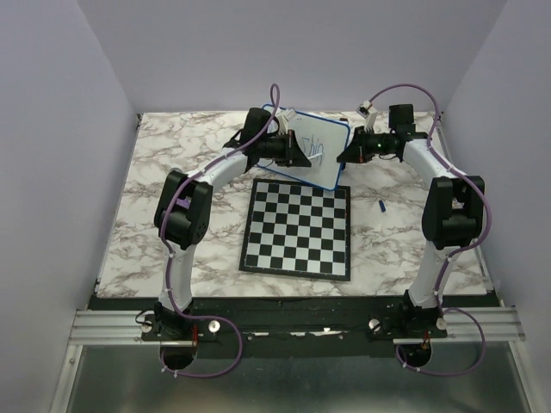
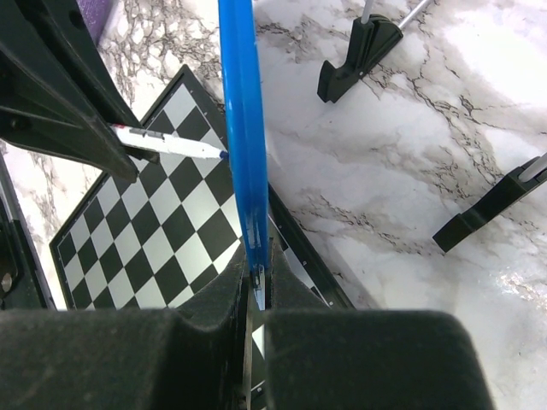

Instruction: Write a sentence on the whiteboard

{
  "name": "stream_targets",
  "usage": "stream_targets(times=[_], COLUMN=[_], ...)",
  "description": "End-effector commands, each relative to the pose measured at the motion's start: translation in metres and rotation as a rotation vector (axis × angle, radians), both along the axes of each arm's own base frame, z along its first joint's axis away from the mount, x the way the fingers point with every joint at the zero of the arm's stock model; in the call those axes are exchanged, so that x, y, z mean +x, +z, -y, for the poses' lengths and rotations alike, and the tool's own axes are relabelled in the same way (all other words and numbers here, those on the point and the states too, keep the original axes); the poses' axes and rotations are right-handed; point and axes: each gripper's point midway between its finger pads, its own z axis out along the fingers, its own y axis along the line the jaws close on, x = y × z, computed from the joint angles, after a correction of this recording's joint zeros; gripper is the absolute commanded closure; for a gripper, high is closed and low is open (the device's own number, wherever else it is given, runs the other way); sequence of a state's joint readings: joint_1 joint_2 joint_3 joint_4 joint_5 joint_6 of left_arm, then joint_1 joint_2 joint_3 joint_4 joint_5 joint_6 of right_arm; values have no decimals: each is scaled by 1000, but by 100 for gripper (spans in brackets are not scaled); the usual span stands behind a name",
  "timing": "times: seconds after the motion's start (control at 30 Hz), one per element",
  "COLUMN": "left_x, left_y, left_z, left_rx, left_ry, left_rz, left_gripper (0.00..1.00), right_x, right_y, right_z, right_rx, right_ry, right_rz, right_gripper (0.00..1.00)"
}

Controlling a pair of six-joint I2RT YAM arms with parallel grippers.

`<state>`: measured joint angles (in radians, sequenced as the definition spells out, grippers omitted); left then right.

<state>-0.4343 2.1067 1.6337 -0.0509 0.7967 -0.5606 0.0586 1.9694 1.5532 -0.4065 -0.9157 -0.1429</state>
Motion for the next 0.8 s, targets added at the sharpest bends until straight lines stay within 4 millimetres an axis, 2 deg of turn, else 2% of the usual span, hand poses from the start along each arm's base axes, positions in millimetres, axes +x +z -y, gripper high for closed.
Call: stream_targets(times=[0.0, 0.27, 0.77], left_x=[7, 12, 10], left_y=[35, 22, 7], left_z=[6, 7, 8], left_rx=[-37, -11, 37], left_ry=[11, 14, 5], left_rz=[69, 48, 28], left_gripper=[100, 100, 100], right_x=[-2, -1, -1], right_y=[17, 16, 16], right_z=[-7, -7, -7], right_rx=[27, 27, 27], right_ry=[37, 37, 37], right_rz=[32, 29, 29], right_gripper=[100, 100, 100])
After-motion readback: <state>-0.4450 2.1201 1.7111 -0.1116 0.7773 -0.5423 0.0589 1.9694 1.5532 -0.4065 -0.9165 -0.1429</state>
